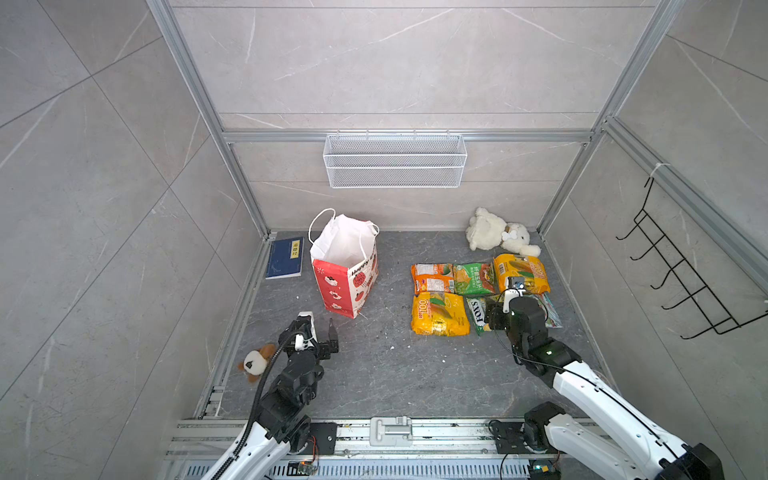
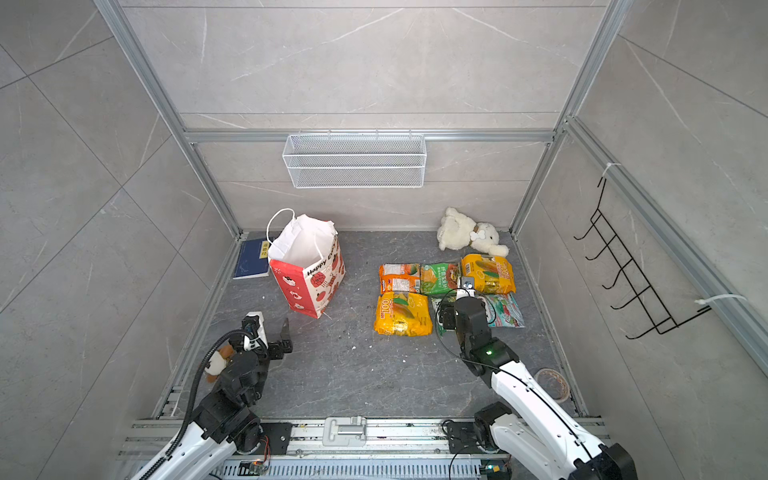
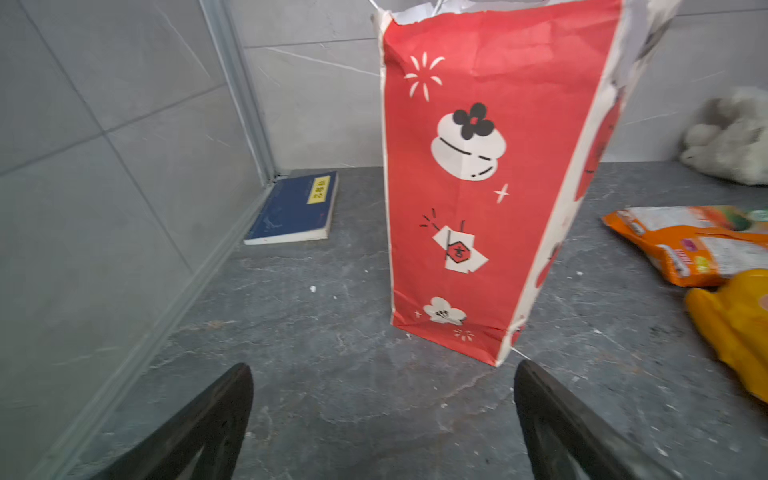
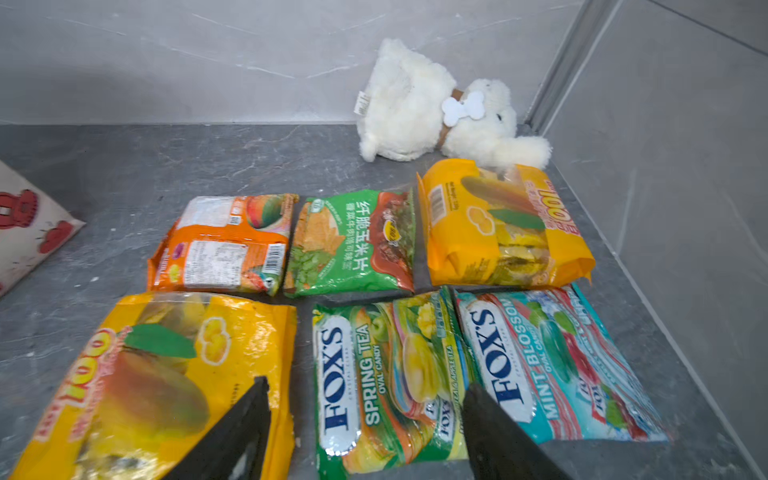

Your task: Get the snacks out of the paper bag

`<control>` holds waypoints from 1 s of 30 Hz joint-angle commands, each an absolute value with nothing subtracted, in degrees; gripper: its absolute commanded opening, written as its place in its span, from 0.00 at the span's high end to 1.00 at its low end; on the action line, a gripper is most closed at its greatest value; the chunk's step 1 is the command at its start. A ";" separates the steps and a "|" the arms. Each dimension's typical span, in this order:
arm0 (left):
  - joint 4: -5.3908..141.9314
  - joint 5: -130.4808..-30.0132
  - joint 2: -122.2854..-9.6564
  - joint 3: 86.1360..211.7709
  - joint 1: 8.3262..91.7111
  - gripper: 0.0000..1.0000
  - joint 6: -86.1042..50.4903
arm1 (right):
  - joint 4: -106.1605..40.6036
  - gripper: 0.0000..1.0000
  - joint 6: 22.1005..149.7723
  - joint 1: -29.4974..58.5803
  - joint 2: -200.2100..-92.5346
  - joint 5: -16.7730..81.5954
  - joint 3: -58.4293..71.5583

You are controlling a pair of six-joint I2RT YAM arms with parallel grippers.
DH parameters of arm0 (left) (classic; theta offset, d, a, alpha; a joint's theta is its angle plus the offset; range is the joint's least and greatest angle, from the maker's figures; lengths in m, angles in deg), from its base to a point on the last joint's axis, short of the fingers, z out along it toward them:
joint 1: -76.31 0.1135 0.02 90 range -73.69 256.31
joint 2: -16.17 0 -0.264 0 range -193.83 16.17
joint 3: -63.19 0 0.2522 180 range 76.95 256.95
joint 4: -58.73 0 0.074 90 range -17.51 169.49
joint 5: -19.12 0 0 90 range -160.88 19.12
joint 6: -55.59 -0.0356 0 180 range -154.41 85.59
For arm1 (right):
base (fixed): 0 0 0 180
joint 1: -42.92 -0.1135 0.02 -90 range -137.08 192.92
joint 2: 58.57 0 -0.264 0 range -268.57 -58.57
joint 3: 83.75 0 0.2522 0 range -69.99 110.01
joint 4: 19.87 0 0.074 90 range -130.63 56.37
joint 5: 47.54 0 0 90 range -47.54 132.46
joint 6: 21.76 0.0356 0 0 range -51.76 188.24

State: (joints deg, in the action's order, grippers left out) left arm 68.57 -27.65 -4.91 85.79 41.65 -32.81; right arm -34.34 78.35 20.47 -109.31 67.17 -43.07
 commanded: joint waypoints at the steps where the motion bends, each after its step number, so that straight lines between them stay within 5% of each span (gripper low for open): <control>1: 58.48 -16.83 -12.71 85.81 43.11 0.00 -39.81 | -23.12 0.24 78.94 20.47 -109.63 76.04 -47.21; 7: 48.20 -25.79 -29.22 85.10 54.71 0.00 -36.66 | -4.79 0.23 72.83 20.53 -114.88 86.02 -54.82; 16: 35.27 -37.10 -35.61 83.24 65.13 0.00 -37.02 | 14.35 0.17 69.46 21.31 -126.70 90.18 -58.06; 20: 29.17 -39.55 -39.36 82.58 66.20 0.00 -36.18 | 17.40 0.14 69.52 22.53 -129.90 86.85 -57.86; 21: 27.86 -41.25 -40.61 82.77 66.38 0.00 -36.47 | 17.45 0.02 69.53 22.66 -130.17 86.58 -57.73; 30: 11.86 -49.49 -56.17 84.77 68.36 0.00 -39.65 | 17.23 0.01 71.06 30.24 -134.32 71.56 -54.95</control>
